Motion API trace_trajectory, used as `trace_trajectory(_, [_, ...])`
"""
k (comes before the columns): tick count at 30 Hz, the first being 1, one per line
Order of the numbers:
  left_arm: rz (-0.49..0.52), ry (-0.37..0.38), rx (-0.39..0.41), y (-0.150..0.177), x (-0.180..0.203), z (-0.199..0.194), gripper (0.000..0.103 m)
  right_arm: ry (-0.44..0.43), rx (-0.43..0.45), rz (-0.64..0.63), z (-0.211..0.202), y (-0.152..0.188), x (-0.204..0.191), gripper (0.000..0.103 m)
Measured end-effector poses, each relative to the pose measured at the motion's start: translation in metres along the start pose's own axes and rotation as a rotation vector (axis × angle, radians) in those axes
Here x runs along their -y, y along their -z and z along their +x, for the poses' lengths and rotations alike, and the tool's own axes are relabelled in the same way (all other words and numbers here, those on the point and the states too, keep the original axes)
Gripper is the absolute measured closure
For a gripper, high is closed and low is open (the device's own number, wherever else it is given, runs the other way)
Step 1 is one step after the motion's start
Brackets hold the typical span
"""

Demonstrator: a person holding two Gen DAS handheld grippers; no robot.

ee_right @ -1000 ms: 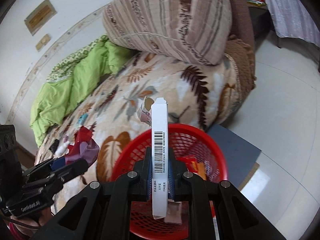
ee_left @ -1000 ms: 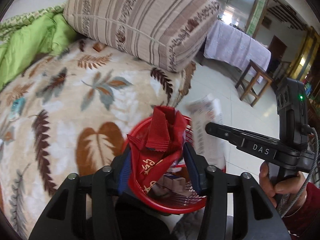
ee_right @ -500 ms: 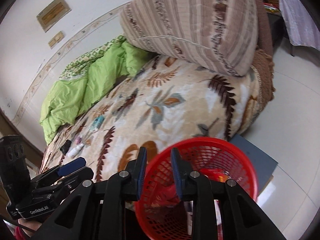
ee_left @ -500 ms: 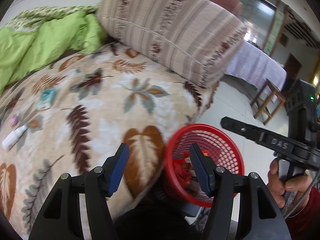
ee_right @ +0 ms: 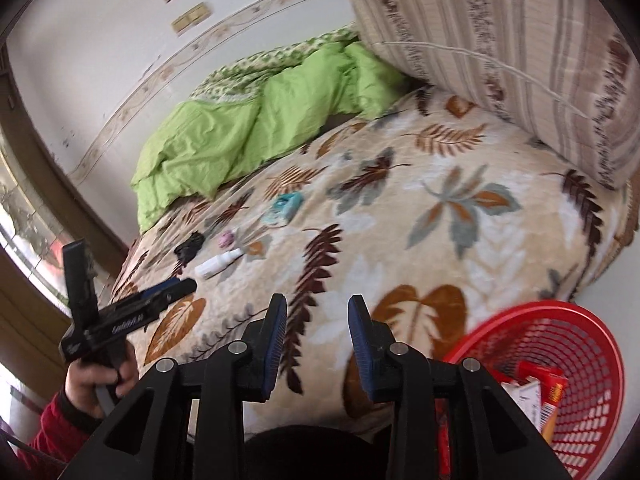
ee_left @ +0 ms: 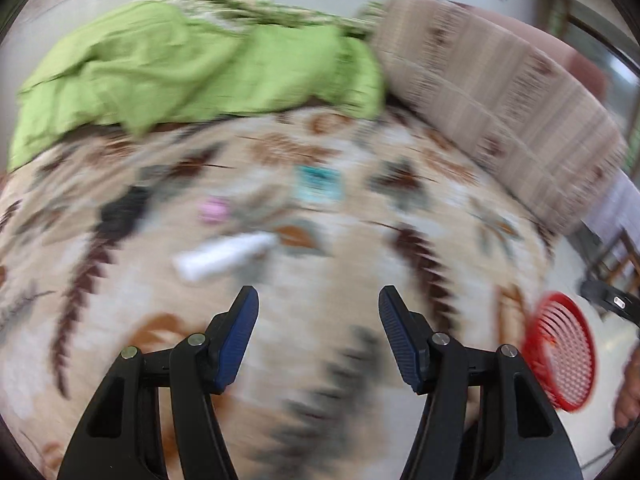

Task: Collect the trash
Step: 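Grasp the white bottle with the left tool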

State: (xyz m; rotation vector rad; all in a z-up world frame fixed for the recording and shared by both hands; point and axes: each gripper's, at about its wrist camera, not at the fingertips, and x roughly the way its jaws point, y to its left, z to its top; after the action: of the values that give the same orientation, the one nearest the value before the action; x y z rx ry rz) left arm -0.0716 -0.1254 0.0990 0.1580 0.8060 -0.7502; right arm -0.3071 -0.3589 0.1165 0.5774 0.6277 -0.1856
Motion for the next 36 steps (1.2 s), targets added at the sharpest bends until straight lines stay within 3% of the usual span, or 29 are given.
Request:
trace_trajectory(4, [-0.065, -0.008, -0.019, -0.018, -0.050, 0.022, 0.042, -0.033, -0.027, -0.022, 0.021, -0.006, -0.016, 0.070])
trace_trajectory(9, [-0.113, 0.057, -0.079, -0.039, -0.080, 0.065, 0.042, -0.042, -0.058, -0.047, 0.040, -0.006, -0.026, 0.070])
trace_trajectory(14, [-0.069, 0.093, -0.138, -0.046, -0.078, 0.097, 0.047, -0.023, -0.087, -0.035, 0.051, -0.003, -0.018, 0.070])
trace_trajectory(18, [0.027, 0.074, -0.197, -0.033, -0.063, 0.108, 0.056, -0.006, -0.097, -0.017, 0.054, -0.003, -0.008, 0.070])
trace_trajectory(22, [0.052, 0.055, -0.236, -0.017, -0.051, 0.117, 0.059, -0.009, -0.103, -0.004, 0.057, -0.004, -0.006, 0.070])
trace_trajectory(25, [0.041, 0.006, -0.215, -0.016, -0.046, 0.120, 0.063, -0.018, -0.110, -0.012, 0.062, -0.004, -0.011, 0.070])
trace_trajectory(27, [0.000, -0.036, -0.201, -0.017, -0.047, 0.122, 0.074, -0.027, -0.113, -0.021, 0.063, -0.004, -0.016, 0.070])
trace_trajectory(34, [-0.138, -0.096, -0.139, -0.001, -0.052, 0.095, 0.074, -0.045, -0.122, -0.059, 0.073, -0.013, -0.031, 0.069])
trace_trajectory(36, [-0.171, -0.113, -0.113, 0.006, -0.051, 0.077, 0.074, -0.054, -0.129, -0.065, 0.083, -0.021, -0.037, 0.056])
